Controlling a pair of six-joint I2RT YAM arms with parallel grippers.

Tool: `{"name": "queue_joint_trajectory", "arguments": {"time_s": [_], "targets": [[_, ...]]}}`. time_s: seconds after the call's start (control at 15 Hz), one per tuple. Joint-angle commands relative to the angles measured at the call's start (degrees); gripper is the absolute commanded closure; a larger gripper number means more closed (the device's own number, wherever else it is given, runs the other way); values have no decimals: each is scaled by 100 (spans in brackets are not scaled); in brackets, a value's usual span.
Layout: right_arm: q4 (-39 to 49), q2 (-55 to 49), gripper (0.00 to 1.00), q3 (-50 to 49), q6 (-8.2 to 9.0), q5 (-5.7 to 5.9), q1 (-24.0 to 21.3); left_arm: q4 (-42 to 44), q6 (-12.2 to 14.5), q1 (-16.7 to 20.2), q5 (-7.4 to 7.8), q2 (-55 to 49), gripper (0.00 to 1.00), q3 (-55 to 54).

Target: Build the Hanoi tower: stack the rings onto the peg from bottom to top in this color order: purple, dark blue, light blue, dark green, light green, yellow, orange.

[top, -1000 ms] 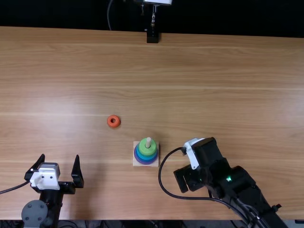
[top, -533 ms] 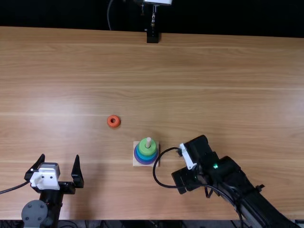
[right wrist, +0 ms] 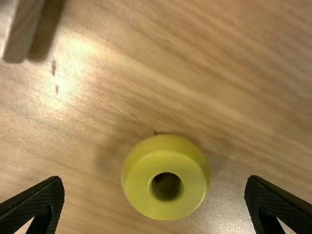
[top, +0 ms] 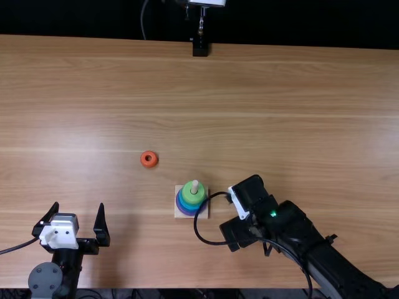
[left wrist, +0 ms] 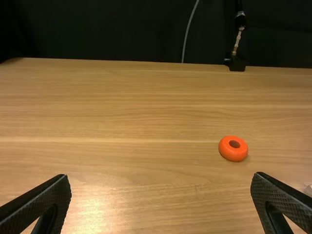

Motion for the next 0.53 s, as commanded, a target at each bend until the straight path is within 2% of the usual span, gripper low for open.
{"name": "queue_joint_trajectory", "arguments": {"time_s": [0.0, 0.33, 0.47], "targets": [[-1, 186, 0, 126, 32, 92, 158, -132, 39, -6, -32, -67, 0, -361], [10, 353, 0, 144, 32, 102, 289, -132, 39, -6, -32, -67, 0, -361], [20, 396, 0, 144, 32, 145, 289, -132, 39, -6, -32, -67, 0, -361]]}}
